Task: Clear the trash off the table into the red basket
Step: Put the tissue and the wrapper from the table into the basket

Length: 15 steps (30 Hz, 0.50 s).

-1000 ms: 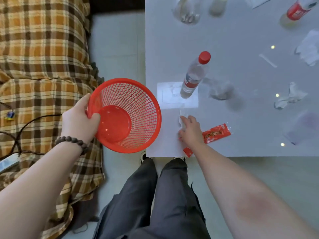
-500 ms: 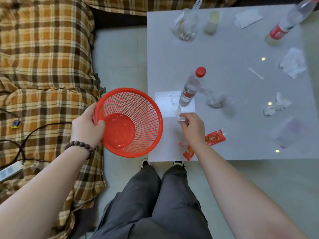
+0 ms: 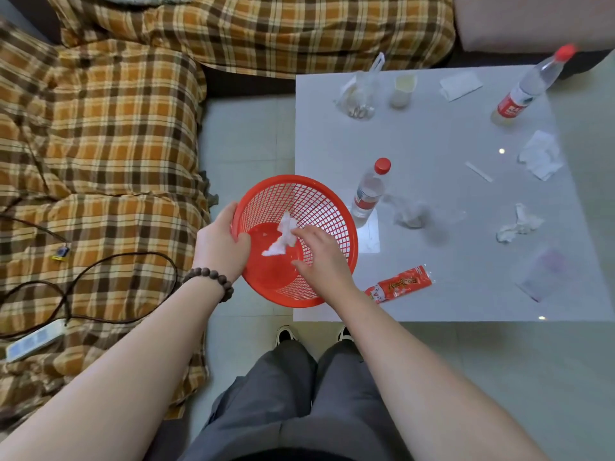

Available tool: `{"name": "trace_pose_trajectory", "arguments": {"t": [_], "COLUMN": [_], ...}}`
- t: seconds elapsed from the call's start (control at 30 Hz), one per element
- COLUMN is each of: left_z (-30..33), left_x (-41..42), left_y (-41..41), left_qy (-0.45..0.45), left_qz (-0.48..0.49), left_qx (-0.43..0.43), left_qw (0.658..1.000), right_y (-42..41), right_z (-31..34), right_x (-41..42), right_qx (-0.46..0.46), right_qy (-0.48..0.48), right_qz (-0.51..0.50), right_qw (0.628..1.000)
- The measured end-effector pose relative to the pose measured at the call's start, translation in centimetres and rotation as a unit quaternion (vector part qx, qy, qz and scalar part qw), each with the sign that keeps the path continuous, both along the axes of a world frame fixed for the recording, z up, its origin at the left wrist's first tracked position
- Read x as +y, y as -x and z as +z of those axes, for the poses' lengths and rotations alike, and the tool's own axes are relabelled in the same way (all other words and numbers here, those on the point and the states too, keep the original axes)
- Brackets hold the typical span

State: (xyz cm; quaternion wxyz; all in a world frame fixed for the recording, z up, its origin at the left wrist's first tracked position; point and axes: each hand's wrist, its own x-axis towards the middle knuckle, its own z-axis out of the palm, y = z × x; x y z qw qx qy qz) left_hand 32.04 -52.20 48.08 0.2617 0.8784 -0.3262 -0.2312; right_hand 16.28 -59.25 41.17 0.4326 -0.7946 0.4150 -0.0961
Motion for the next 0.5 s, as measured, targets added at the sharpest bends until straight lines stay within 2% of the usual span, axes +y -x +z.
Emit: {"name": "trace_pose_trajectory", "arguments": {"t": [0.13,0.23,0.33,0.4,0.5], "left_z": [0.1,-0.3,-1.0,-1.5,-2.3], "left_x": [0.3,0.3,0.0,-0.3,-0.7], "left_y": [0.3,0.7,1.5,2.0,2.7], "left_qy": [0.006,0.0,-0.011,-0.026,-0.042], "left_qz": [0.004,0.011,0.008,0.0,-0.008], "left_qx": [-0.011,-0.007,-0.013,-0.028,-0.049], "left_qw": [1.0,1.0,1.0,0.999,0.998], "right_y": [1.2,4.2,8.8,12.0,15.6], "right_z": [0.1,-0.5,-3.2,-6.1,-10.9], "right_x": [-0.1,-1.1,-2.0,-2.0,-1.6], "right_qx": [-0.019,-0.035,0.042,0.115,0.171], "right_qy": [0.007,0.027,0.023,-0.015,-0.066], "right_qz": [-0.025,-0.101,-0.166,-0.193,-0.218], "right_qw": [0.999,0.994,0.985,0.974,0.958]}}
